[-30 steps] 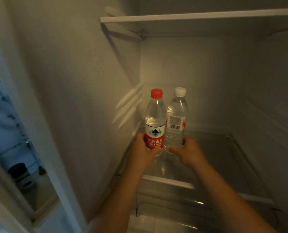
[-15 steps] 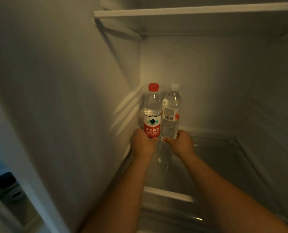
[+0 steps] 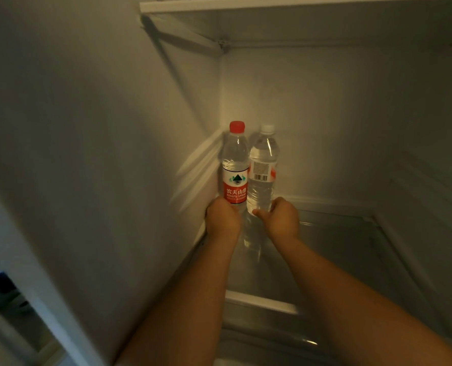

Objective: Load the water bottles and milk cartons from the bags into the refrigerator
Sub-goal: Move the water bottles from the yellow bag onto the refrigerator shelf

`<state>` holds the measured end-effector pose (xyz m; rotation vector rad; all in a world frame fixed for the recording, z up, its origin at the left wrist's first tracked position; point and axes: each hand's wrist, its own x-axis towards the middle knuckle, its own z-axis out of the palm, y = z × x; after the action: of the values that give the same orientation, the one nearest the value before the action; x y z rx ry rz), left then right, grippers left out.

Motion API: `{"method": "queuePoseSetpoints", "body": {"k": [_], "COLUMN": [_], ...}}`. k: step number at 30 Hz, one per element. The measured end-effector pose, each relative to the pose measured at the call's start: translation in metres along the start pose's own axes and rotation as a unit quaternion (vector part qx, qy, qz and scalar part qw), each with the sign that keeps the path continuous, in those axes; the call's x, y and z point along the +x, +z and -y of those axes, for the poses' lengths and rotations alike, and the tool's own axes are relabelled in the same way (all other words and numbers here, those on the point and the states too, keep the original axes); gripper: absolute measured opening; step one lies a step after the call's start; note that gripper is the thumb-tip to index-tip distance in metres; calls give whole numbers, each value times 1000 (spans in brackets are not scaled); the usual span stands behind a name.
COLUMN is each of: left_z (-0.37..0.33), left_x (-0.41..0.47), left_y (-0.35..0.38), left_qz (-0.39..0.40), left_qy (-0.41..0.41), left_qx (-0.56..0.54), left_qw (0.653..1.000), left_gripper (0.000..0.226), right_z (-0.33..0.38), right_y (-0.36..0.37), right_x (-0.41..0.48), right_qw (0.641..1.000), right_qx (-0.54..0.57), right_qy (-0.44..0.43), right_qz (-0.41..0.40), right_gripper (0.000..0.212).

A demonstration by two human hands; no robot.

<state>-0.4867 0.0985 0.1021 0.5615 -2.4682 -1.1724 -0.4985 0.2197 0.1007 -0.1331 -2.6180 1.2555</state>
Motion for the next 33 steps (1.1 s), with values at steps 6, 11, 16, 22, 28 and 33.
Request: {"method": "queuePoseSetpoints", "body": {"k": [6,11,16,22,28,33], "left_z": [4,12,34,53,87,127], "left_x": [-21,-59,-100,-169,-243,-314], "left_y": [-16,-42,-70,-102,-135,-174], "left_qz": [54,97,66,105,160,130], "left_qy": [41,92,206,226,207,241], "left_qx": [-31,-12,65,158,105,103], "left_qw": [997,991,974,955,959,956], "left_gripper": [24,39,44,65,75,73], "right_z": [0,-4,-10,-9,-10,-22], "right_y": [-22,-29,-38,-65,-83,-95], "right_x": [-19,-47,-76,-142,-228,-311], "right_qw": [997,988,984,982,983,980], "right_qx": [31,94,1,-122,-114,-127], "right_qy": [-38,-97,-160,-128,-144,-150], "right_qz": [67,74,74,65,25,39], "right_gripper": [25,36,56,62,60,58]}}
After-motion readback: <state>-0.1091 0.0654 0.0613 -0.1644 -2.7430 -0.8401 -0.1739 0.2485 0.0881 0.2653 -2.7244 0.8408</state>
